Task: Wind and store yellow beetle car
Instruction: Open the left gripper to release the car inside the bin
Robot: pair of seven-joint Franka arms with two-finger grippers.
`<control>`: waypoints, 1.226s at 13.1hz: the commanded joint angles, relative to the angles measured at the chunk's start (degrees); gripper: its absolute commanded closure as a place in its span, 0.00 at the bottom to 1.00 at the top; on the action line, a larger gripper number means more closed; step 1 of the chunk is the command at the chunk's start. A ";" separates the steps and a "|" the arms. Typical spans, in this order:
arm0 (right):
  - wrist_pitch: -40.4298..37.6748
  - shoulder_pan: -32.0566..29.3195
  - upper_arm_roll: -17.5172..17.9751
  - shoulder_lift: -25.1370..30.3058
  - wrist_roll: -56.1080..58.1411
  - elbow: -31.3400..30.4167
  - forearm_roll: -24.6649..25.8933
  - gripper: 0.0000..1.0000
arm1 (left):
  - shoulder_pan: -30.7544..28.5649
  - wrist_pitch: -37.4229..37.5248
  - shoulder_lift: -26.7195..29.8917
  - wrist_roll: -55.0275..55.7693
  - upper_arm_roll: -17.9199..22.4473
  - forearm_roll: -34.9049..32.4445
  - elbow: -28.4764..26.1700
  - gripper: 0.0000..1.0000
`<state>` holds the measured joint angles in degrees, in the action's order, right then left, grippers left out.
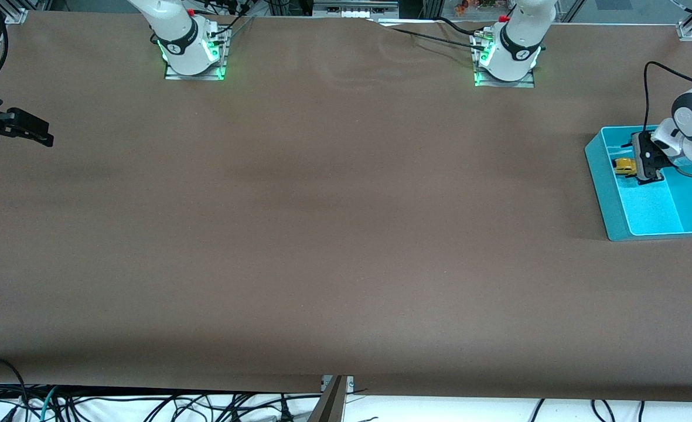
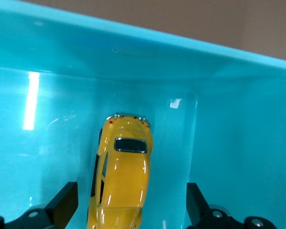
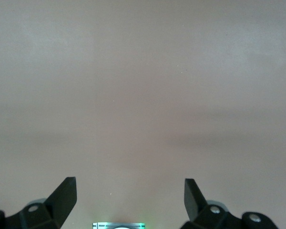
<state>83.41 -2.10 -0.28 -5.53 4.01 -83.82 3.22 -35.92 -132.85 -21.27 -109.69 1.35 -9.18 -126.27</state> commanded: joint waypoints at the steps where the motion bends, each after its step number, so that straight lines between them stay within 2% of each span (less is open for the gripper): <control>1: 0.00 -0.36 0.19 -0.09 -0.67 0.59 0.13 0.00 | -0.37 3.28 4.64 -0.52 0.14 -0.84 0.67 0.00; 4: 0.00 -0.36 0.19 -0.18 -0.76 0.50 0.12 0.00 | 0.24 8.73 9.92 0.70 -0.03 -0.49 3.31 0.00; 8: 0.00 -0.36 0.19 -0.18 -0.76 0.59 0.12 0.00 | 3.30 14.79 15.02 15.26 -0.47 2.57 4.88 0.00; 13: 0.00 -0.36 0.19 -0.18 -0.76 0.50 0.12 0.00 | 11.91 28.41 16.34 35.91 -1.52 3.90 16.65 0.00; 16: -0.09 -0.36 0.19 -0.09 -0.76 0.50 0.12 0.00 | 17.71 34.13 16.52 56.26 -1.35 5.30 22.20 0.00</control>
<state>83.41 -2.15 -0.28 -5.57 4.01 -83.82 3.22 -20.94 -102.64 -4.82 -63.85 -0.50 -5.43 -107.53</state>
